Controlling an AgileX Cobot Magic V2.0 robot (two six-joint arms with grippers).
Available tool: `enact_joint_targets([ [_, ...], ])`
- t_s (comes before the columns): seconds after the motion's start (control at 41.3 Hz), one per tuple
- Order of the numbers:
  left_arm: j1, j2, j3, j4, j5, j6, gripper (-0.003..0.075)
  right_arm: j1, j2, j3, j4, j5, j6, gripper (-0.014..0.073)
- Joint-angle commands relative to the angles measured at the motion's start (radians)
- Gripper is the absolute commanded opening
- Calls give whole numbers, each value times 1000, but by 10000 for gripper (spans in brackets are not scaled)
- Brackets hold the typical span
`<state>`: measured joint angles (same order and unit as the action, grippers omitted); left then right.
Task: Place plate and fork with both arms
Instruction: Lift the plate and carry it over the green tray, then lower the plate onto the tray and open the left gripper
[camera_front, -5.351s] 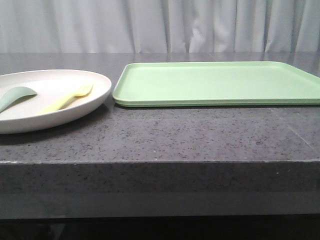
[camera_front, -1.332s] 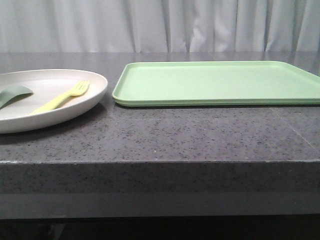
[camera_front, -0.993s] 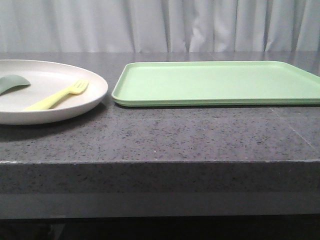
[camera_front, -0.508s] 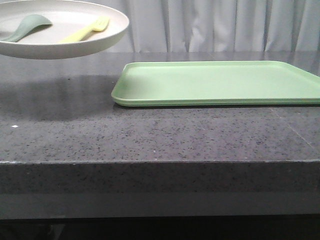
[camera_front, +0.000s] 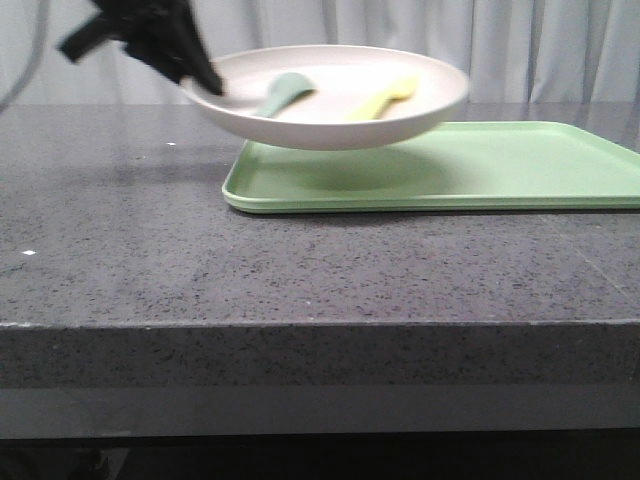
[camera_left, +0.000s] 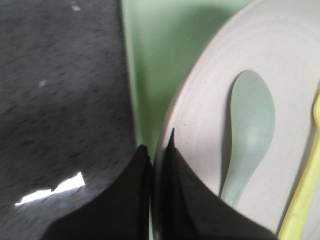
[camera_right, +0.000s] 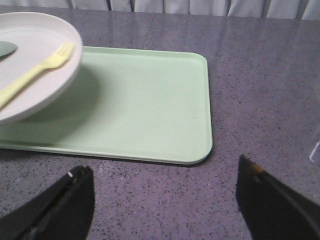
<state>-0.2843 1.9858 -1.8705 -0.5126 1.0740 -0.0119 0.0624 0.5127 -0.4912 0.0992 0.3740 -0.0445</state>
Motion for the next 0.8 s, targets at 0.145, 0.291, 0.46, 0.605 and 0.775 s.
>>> enact_joint_targets([
  [0.145,-115,125,-282,-32,-42,-121,-18,1,7,-34,-6,-75,-5,602],
  [0.291,-139,187,-369,7,-38,-192,-18,1,7,-34,-6,-75,-5,602],
  [0.46,-141,210,-386,30,-42,-227,-18,1,7,-34,-6,-75,-5,602],
  [0.605,-141,218,-386,37,-44,-228,-18,1,7,-34,-6,-74,-5,602],
  [0.775,-148,232,-386,37,-40,-228,31,1,7,-34,-6,-72,-5,602],
])
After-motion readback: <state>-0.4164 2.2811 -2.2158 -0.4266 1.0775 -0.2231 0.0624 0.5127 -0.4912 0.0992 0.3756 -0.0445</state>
